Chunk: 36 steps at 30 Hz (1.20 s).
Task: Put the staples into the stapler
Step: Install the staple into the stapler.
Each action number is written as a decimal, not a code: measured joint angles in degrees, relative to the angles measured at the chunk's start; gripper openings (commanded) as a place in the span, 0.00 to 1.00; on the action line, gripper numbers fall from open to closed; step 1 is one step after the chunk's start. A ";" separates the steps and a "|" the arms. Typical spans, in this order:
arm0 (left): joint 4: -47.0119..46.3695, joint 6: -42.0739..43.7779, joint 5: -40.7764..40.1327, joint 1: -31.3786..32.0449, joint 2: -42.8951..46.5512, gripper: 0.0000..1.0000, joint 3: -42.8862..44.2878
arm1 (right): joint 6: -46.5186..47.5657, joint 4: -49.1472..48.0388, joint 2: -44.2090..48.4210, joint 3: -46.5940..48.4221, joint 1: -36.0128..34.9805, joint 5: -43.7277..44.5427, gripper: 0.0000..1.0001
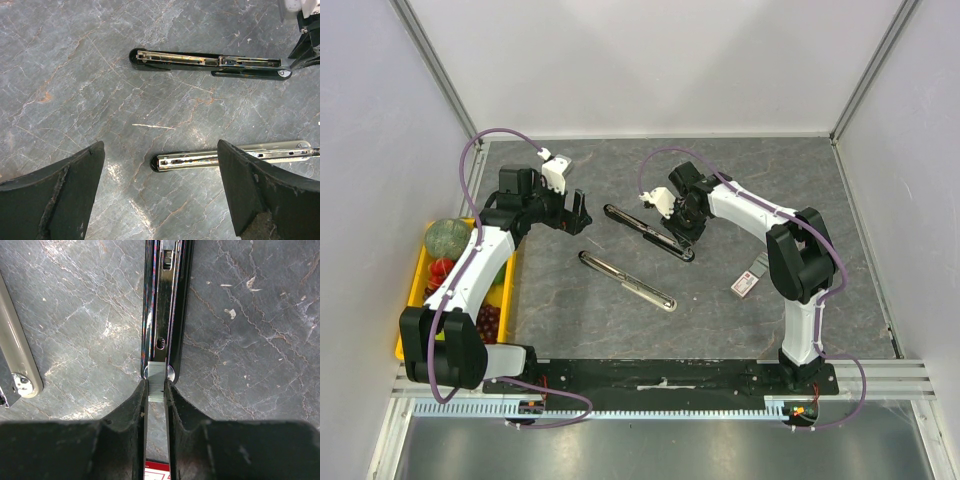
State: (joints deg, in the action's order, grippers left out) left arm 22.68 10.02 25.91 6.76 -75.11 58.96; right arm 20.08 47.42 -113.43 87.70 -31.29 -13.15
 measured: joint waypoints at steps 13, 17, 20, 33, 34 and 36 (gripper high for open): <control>0.00 0.02 0.00 0.00 0.00 1.00 0.00 | 0.02 0.02 -0.04 0.00 0.00 -0.42 0.29; -0.02 0.02 0.00 0.00 0.00 1.00 0.00 | 0.04 0.02 -0.04 0.15 0.00 -0.50 0.29; -0.02 0.00 0.00 0.00 0.00 1.00 0.00 | 0.04 0.04 -0.04 0.44 0.00 -0.48 0.30; 0.00 0.02 0.04 0.00 0.00 1.00 0.00 | 10.47 2.08 10.54 -3.19 7.37 0.15 0.35; -0.02 0.02 0.07 0.00 0.02 1.00 0.00 | 11.93 2.58 13.18 -4.76 9.38 0.11 0.35; -0.02 0.02 0.07 0.00 0.04 1.00 -0.02 | 14.88 3.02 17.64 -8.17 13.03 0.07 0.35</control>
State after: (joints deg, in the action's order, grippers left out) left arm 22.65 10.04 25.98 6.76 -75.07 58.94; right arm 34.96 50.43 -95.79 79.53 -18.26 -13.08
